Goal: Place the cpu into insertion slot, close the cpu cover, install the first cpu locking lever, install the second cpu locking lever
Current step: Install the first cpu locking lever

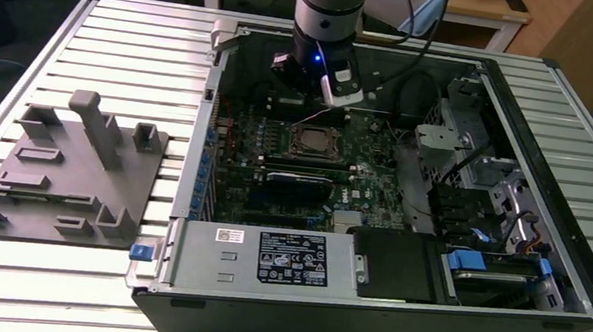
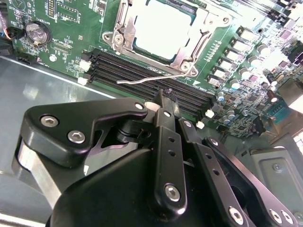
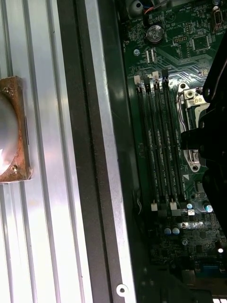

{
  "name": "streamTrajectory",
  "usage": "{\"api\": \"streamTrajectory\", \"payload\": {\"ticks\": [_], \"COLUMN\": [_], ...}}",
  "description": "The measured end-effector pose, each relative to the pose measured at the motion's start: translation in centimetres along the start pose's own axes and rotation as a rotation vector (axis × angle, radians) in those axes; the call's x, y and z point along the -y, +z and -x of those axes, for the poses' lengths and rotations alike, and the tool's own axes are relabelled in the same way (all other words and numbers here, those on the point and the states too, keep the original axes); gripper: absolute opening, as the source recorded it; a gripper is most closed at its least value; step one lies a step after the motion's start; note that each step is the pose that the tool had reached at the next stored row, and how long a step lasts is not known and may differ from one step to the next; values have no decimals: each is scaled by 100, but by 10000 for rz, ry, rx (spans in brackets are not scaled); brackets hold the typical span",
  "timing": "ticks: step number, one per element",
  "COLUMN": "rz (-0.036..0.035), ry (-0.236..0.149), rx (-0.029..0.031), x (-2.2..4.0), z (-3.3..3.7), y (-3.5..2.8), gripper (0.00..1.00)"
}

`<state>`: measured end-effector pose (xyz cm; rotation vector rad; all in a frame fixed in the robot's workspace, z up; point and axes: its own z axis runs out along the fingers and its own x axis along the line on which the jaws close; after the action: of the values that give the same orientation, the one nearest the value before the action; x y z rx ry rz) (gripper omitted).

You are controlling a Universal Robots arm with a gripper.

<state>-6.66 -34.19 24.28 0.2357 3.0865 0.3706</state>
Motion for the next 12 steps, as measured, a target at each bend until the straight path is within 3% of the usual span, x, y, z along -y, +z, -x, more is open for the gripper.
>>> {"api": "streamTrajectory", "payload": {"ticks": [12], "rz": [2], "ry": [0], "rx": [1], "x": [1], "z": [1], "y": [8], "gripper": [11]}}
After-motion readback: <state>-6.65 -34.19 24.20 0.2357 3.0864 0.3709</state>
